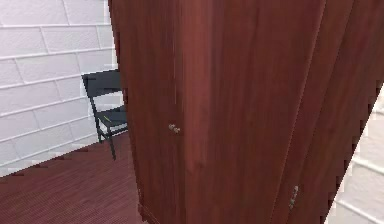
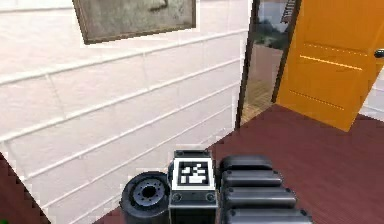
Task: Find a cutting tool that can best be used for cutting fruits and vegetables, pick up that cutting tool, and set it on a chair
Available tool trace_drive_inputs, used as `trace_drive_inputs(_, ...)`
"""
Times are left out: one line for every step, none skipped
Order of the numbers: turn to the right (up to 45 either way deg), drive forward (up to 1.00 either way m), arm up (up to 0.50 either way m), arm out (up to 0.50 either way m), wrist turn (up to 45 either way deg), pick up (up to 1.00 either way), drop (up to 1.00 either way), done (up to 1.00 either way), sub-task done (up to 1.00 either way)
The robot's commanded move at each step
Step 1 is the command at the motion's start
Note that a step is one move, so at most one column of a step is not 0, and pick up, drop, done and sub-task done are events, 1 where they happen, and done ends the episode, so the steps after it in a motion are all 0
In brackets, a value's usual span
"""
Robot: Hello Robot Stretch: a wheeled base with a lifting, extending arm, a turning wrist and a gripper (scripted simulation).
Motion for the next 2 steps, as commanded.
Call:
trace_drive_inputs(0.0, 0.05, 0.00, 0.00, 0.0, 0.00, 0.00, 0.00, 0.00)
trace_drive_inputs(-39.0, 0.00, 0.00, 0.00, 0.0, 0.00, 0.00, 0.00, 0.00)
